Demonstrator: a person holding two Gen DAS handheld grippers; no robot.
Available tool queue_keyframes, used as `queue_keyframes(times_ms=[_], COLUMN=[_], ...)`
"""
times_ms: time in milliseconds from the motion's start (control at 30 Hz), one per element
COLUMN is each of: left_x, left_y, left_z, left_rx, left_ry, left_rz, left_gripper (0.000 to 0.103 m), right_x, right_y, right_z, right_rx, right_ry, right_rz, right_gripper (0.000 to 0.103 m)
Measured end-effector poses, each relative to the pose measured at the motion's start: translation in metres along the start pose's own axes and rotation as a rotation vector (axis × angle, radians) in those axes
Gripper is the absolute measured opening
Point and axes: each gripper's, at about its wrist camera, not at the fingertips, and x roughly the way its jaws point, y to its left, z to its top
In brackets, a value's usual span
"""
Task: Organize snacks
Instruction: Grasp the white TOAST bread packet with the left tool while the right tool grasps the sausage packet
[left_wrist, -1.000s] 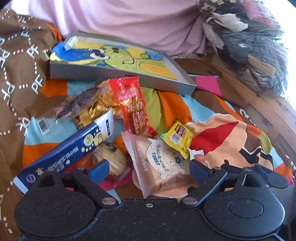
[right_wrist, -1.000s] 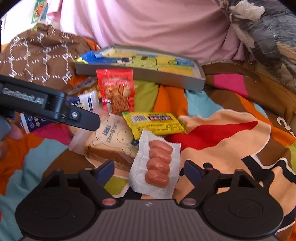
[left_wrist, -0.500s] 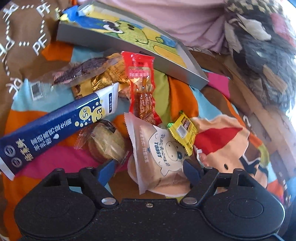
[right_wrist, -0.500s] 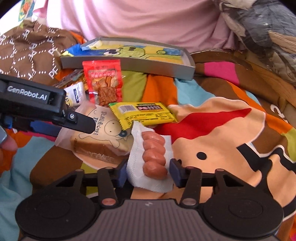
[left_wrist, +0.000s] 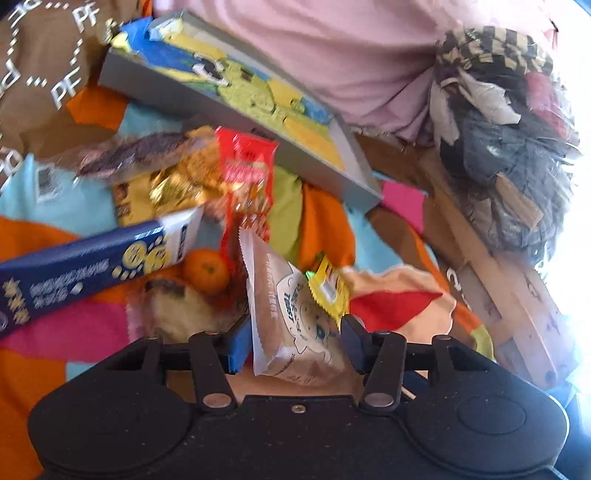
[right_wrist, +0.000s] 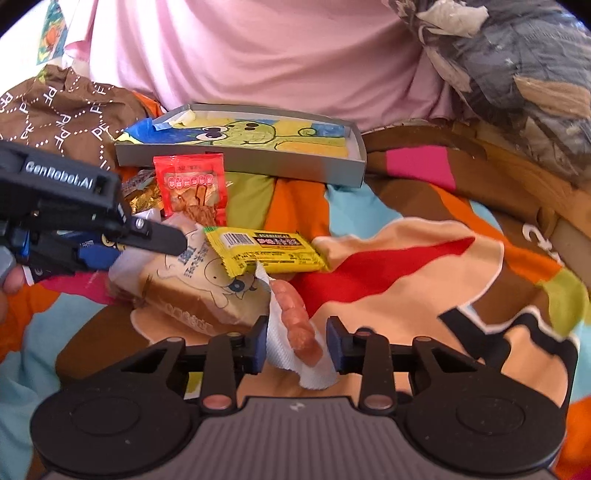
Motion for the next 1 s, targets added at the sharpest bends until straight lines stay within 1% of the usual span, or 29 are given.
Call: queue_keyframes(times_ms=[133, 200, 367, 433, 500, 600, 633, 667, 733, 767, 800, 833, 867, 967, 1000], left_x=[0.010, 0.017, 0.035, 0.042, 0.047, 0.049, 0.049, 0.049, 0.050, 0.048, 0.047, 0.045, 0.042, 0.033, 0.029], left_y=[-0.005, -0.003, 0.008, 0.006, 0.002, 0.000, 0.001, 0.001, 0.000, 0.000, 0.000, -0.001, -0.002, -0.008, -0.011], left_z=[0.001, -0.001, -0.007, -0.011, -0.015, -0.018, -0.017, -0.017, -0.017, -0.017, -0.017, -0.017, -0.016, -0.017, -0.017], left_rx=[0.004, -0.001, -0.070, -0.058, -0.026, -0.011, -0.017, -0.021, -0.023, -0.025, -0.028, -0.028, -0.027, -0.004, 0.009], left_ry=[-0.022, -0.026, 0.006, 0.016, 0.036, 0.036, 0.038, 0.040, 0.040, 0.038, 0.034, 0.030, 0.028, 0.005, -0.001], left_rz=[0.001, 0.002, -0.004, 0.005, 0.018, 0.027, 0.028, 0.034, 0.059, 0.064, 0.068, 0.069, 0.070, 0.064, 0.065], left_gripper=[0.053, 0.055, 0.057, 0.057, 0.059, 0.060, 0.058, 0.054, 0.047, 0.042, 0.041, 0.039, 0.038, 0.029, 0.028], right_x=[0.010, 0.018, 0.024, 0.024, 0.024, 0.026, 0.026, 0.026, 0.025, 0.024, 0.023, 0.022, 0.021, 0.019, 0.018], right_y=[-0.007, -0.011, -0.011, -0.010, -0.011, -0.011, -0.011, -0.010, -0.010, -0.009, -0.008, -0.007, -0.007, -0.006, -0.006], right_z=[0.002, 0.001, -0.004, -0.004, -0.003, -0.001, -0.001, 0.000, 0.000, 0.000, 0.000, 0.000, 0.000, 0.000, 0.000], right_rx=[-0.020, -0.004, 0.001, 0.001, 0.005, 0.012, 0.012, 0.010, 0.008, 0.006, 0.003, -0.001, -0.001, 0.010, 0.015], right_ry=[0.021, 0.042, 0.044, 0.040, 0.038, 0.040, 0.039, 0.036, 0.029, 0.022, 0.015, 0.007, 0.001, -0.006, -0.007], right_rz=[-0.011, -0.018, -0.024, -0.027, -0.028, -0.028, -0.027, -0.027, -0.025, -0.022, -0.021, -0.023, -0.024, -0.004, 0.001], right_gripper=[0.038, 0.040, 0.045, 0.045, 0.045, 0.045, 0.045, 0.044, 0.039, 0.032, 0.025, 0.023, 0.021, 0.019, 0.018])
